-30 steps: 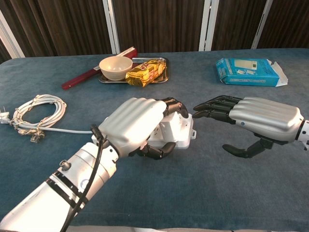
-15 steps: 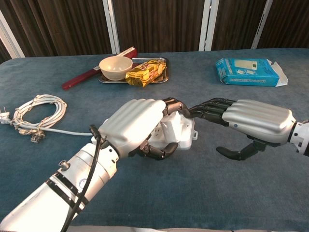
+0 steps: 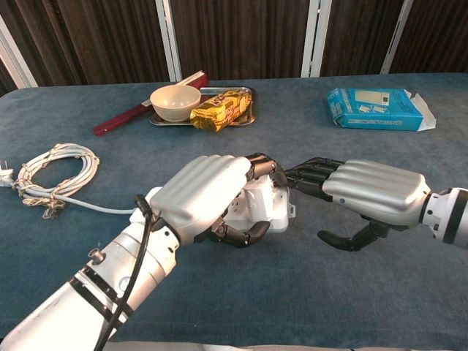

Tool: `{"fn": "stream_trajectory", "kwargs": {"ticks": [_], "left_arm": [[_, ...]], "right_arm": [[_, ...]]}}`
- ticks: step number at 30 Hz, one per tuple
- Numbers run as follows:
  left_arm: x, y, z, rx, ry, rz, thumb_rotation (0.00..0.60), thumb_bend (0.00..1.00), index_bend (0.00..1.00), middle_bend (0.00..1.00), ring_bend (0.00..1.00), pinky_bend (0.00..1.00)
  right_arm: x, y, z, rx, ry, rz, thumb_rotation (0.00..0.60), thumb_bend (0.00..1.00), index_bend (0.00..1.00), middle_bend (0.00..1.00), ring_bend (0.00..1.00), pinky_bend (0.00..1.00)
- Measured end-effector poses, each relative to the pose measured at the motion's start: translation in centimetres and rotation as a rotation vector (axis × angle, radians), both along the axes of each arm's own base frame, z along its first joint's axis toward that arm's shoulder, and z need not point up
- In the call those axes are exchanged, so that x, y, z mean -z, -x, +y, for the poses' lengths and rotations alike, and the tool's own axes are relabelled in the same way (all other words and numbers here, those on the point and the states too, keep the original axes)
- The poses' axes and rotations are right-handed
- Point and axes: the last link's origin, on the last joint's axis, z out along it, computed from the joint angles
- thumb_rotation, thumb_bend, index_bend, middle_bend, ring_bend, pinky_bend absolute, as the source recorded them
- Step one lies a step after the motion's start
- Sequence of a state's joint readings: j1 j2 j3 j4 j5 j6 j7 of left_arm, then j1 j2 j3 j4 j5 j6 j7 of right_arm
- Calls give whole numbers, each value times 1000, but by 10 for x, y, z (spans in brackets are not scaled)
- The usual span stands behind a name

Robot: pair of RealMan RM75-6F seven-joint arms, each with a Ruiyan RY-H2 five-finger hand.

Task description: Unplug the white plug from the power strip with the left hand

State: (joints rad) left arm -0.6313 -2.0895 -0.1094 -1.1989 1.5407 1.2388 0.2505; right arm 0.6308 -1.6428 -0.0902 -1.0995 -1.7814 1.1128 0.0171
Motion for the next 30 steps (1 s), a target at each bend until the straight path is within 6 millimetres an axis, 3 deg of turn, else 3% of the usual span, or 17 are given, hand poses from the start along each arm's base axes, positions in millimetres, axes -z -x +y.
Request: {"fn": "stream_trajectory", "kwargs": {"ticks": [13, 23, 30], "left_arm": [[10, 8, -4, 8, -19, 30, 600, 525, 365, 429, 311, 430], [5, 3, -4, 33, -57, 2, 600, 525, 365, 430, 312, 436], [6, 13, -3, 43, -80, 40, 600, 524, 367, 430, 313, 437]], "right_arm": [[1, -12, 7, -133, 37, 173, 600, 730, 91, 153, 0, 0], [8, -19, 11, -137, 31, 241, 600, 737, 93, 153, 0, 0], [7, -23, 10, -129, 40, 219, 600, 737, 92, 154, 0, 0]]}}
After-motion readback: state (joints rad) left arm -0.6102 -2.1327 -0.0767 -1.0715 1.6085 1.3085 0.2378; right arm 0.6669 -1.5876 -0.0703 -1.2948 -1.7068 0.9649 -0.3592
